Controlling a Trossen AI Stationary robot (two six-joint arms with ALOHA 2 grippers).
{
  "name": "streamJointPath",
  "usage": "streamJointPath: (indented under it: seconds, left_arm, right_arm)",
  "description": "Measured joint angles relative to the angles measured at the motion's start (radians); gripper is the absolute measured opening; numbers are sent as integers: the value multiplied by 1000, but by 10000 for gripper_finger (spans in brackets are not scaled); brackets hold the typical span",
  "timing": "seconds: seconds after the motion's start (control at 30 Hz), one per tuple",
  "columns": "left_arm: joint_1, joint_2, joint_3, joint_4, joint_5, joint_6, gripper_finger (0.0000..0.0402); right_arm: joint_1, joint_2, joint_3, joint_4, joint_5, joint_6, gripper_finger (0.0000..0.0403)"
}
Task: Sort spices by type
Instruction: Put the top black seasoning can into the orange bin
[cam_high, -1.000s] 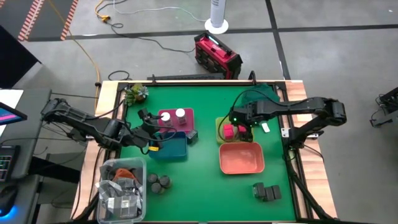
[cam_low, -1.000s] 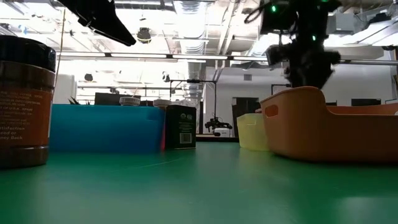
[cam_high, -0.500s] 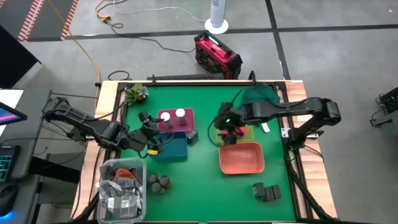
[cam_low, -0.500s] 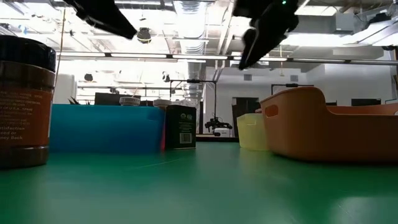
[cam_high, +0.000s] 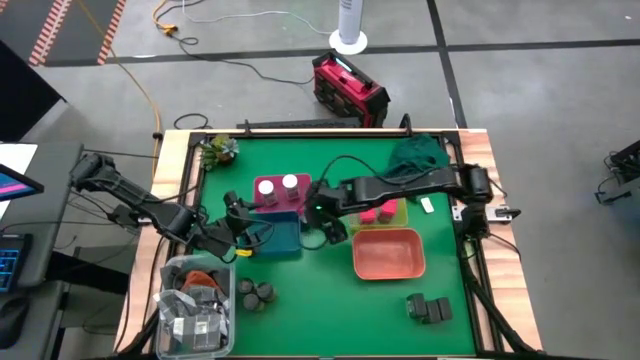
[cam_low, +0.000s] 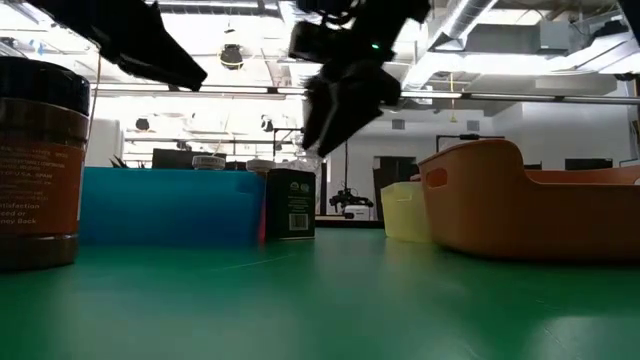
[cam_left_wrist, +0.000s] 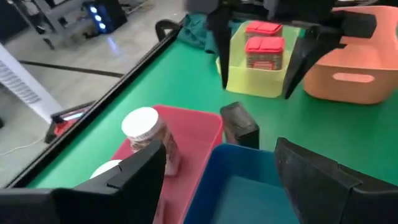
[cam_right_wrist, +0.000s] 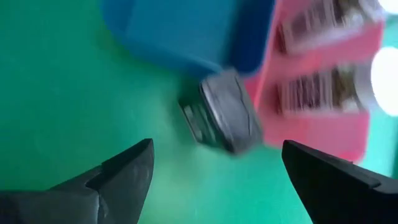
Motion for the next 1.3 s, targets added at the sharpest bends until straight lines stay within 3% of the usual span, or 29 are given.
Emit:
streamJointPath:
  seconds: [0.23,0.5,0.77,1.3]
  left_arm:
    - [-1,-41,0,-43,84,-28,283]
    - [-7,-67,0,-109,95,-119,283]
    - [-21,-67,0,-112,95,-148,283]
    - [-43,-67,2,-120,95,-168,283]
  right_arm:
    - [-35,97,138,-71,-95,-67,379]
    - [-55,119,134,-22,-135,-158,376]
    - [-79,140,125,38,-218,-193,331]
    - [-80,161,123,-32,-208,-193,286]
